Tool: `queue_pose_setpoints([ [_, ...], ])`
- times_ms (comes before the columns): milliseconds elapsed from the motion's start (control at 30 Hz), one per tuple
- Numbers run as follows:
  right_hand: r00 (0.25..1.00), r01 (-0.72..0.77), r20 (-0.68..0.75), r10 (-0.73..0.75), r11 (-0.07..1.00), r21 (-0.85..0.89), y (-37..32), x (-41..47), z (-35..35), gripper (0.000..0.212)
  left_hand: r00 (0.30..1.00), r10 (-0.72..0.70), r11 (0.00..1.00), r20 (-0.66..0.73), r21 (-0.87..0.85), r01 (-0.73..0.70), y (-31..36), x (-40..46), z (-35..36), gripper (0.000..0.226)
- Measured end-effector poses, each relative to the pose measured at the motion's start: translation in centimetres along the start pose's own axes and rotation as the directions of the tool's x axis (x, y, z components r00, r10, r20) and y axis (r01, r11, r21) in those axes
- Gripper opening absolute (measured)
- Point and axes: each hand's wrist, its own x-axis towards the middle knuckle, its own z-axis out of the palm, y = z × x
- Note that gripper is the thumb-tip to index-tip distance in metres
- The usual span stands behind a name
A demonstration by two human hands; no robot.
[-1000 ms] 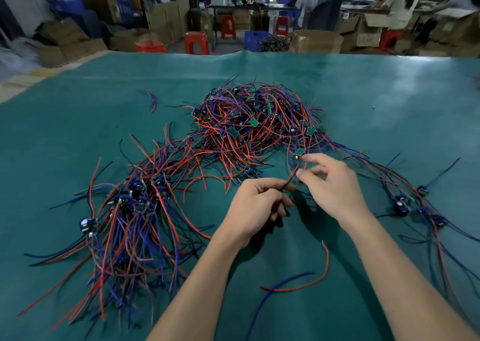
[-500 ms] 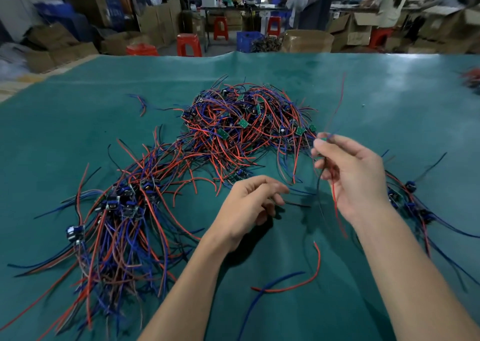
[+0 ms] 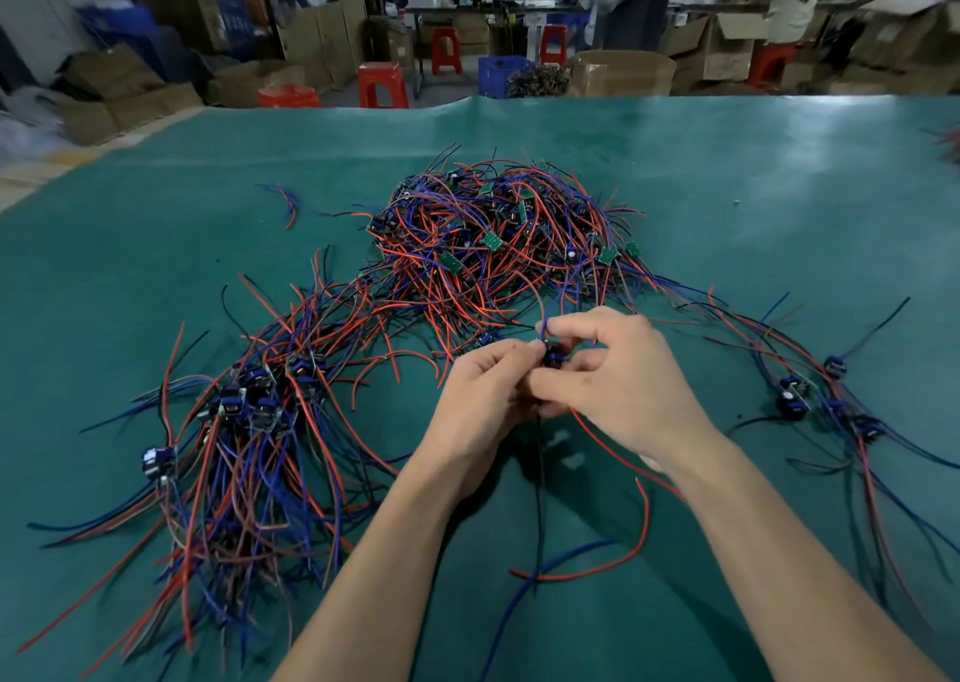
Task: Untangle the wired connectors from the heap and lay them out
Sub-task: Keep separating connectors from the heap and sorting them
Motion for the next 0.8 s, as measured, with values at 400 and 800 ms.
queue_pose_setpoints([
  [400,0.985,-0.168,0.049,0.163,0.881,0.443,0.0,0.5,-0.8,0.012,0.998,-0.035,0.993,0.046,0.114,0.029,-0.3,0.0,-0.4,0.032],
  [800,0.957,-0.027,-0.256,0.136,0.922,0.387,1.1,1.2,-1.0,0.017,0.988,-0.018,0.984,0.153,0.178,-0.010,-0.4,0.0,-0.7,0.026],
])
